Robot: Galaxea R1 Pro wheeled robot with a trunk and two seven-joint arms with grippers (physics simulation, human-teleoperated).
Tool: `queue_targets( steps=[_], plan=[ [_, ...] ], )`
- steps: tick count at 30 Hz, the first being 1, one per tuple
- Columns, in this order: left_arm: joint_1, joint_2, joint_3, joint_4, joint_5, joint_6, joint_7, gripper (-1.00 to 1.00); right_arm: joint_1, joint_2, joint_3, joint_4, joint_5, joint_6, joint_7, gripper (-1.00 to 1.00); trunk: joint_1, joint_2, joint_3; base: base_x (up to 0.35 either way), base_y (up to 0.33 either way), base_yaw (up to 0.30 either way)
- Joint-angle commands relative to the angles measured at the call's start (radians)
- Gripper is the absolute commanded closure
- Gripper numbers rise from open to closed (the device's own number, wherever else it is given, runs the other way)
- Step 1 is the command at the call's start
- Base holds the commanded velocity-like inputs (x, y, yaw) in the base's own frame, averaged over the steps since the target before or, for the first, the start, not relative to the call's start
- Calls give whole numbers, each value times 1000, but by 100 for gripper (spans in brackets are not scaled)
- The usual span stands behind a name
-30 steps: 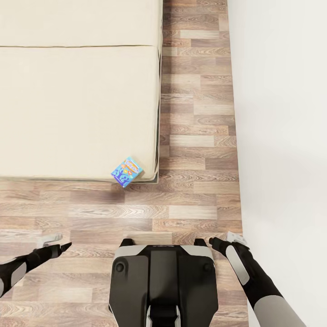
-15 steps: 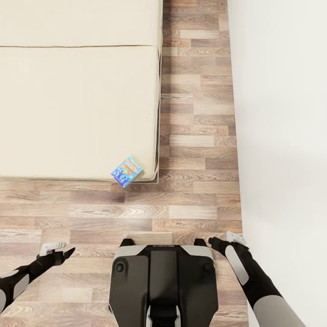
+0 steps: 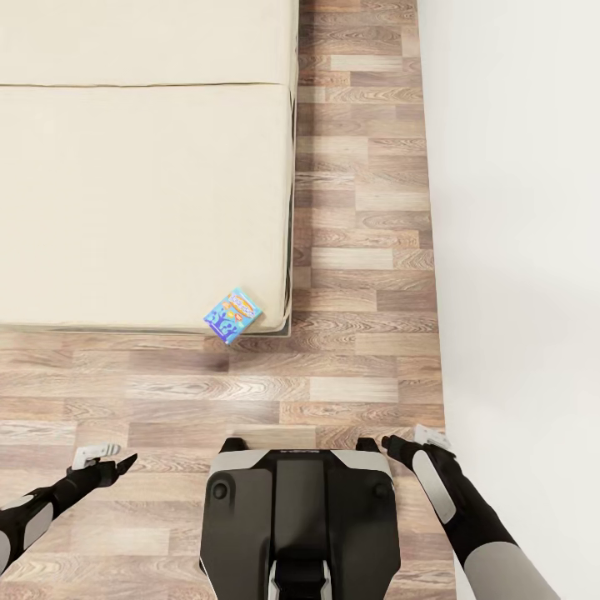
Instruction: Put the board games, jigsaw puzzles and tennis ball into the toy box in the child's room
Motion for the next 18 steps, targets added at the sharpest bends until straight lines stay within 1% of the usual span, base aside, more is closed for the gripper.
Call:
queue_targets(
  steps=[1, 18],
  plan=[
    [0, 0, 1, 2, 1, -3, -4, -100, 0, -1, 2, -2, -10, 3, -9, -100, 1, -2, -1, 0, 0, 0],
    [0, -2, -1, 1, -3, -1, -1, -100, 0, -1, 3, -2, -8, 3, -9, -100, 1, -2, -1, 0, 0, 0]
  ],
)
